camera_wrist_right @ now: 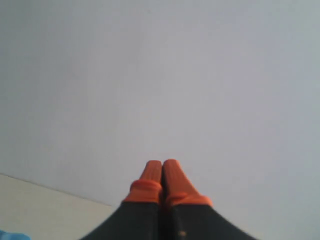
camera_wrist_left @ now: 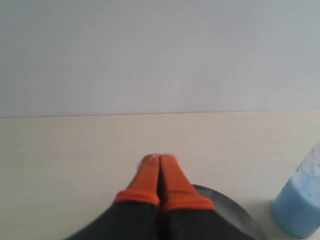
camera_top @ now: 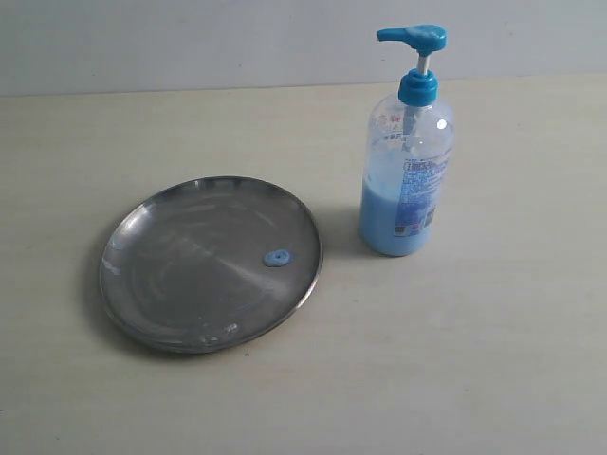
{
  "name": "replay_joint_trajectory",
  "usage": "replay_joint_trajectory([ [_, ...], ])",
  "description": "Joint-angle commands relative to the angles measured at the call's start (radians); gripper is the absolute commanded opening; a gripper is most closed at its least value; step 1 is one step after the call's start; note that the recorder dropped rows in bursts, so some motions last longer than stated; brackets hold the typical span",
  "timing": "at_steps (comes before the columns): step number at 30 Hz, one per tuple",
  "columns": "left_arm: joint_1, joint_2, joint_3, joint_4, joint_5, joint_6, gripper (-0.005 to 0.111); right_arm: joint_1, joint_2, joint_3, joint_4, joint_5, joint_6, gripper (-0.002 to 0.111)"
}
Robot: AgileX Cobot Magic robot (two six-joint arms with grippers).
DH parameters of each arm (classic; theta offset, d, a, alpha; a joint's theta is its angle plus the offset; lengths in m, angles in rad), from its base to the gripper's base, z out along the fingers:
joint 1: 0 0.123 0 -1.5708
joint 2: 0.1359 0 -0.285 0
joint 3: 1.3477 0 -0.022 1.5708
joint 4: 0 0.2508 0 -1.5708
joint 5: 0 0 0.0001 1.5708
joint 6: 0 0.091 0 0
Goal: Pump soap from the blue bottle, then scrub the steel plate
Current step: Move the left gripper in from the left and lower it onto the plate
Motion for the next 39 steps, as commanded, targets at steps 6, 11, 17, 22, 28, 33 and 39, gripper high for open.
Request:
replay_joint_trajectory([
  [6,-0.214,0.252,-0.103,-0.003,-0.113,0.03,0.0,-0.028,-0.111,0.26,-0.403,0.065,0.585,0.0],
  [11,-0.214,0.356,-0.182,-0.003,-0.034,0.056,0.0,0.013,-0.179,0.403,-0.212,0.05,0.416,0.0],
  [17,-0.214,0.434,-0.215,-0.003,0.013,0.057,0.0,0.036,-0.192,0.449,-0.216,0.044,0.411,0.0],
  [22,-0.214,0.479,-0.215,-0.009,0.018,0.057,0.0,0.036,-0.192,0.449,-0.216,0.034,0.411,0.0],
  [28,-0.286,0.545,-0.215,-0.011,-0.006,0.098,0.0,0.036,-0.192,0.449,-0.213,0.036,0.413,0.0],
  [33,-0.318,0.623,-0.26,-0.003,0.044,0.113,0.0,0.036,-0.192,0.449,-0.213,0.038,0.414,0.0],
  [39,-0.318,0.703,-0.374,-0.003,0.147,0.179,0.0,0.036,-0.208,0.449,-0.213,0.069,0.414,0.0],
])
